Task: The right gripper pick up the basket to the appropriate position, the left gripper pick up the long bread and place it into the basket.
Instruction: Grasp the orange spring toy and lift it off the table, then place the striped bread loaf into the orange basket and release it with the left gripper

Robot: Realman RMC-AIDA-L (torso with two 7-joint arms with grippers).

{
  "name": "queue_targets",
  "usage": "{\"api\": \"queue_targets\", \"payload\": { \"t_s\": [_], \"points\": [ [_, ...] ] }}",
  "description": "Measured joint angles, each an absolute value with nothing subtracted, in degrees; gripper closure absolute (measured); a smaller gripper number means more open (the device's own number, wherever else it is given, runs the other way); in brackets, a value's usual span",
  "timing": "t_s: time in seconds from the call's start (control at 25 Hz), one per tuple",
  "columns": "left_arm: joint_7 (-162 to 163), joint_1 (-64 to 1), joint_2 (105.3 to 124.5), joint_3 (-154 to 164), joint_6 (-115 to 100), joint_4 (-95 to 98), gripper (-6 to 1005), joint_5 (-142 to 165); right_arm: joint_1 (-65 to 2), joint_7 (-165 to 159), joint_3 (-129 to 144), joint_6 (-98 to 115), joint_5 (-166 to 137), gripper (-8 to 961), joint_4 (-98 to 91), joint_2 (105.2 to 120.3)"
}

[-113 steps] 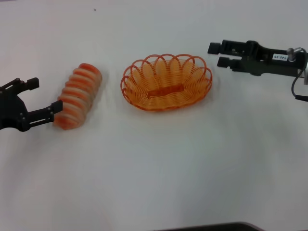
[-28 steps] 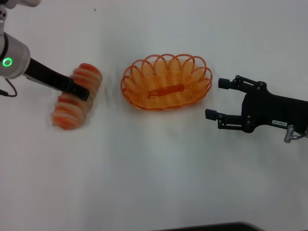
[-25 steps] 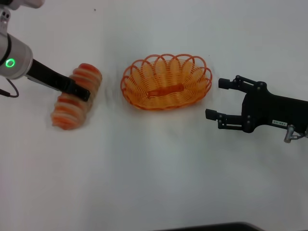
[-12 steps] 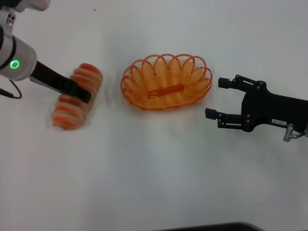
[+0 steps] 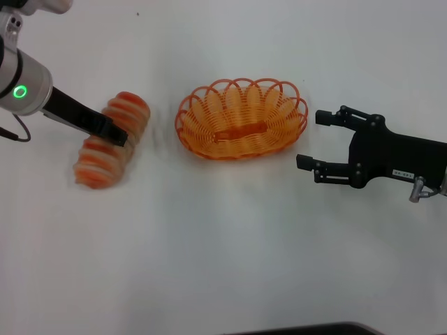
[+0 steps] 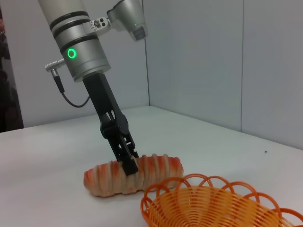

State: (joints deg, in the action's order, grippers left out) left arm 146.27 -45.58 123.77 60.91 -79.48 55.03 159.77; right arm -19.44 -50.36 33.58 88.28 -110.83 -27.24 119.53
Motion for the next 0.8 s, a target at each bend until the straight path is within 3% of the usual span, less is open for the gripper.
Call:
{"api": "queue_targets", "payload": {
  "t_s": [0.48,0.8],
  "points": [
    [144.0,-45.7,123.39,60.2,-80.3,56.7,483,158.8,-20.0,-50.4,33.8,88.0,-110.8,36,-27.2,119.45],
    [134.0,-48.4,120.19,56.2,-85.1,59.7,559,156.0,-20.3,-51.2,34.3,88.0,-110.8,36,-27.2,119.44]
  ]
}}
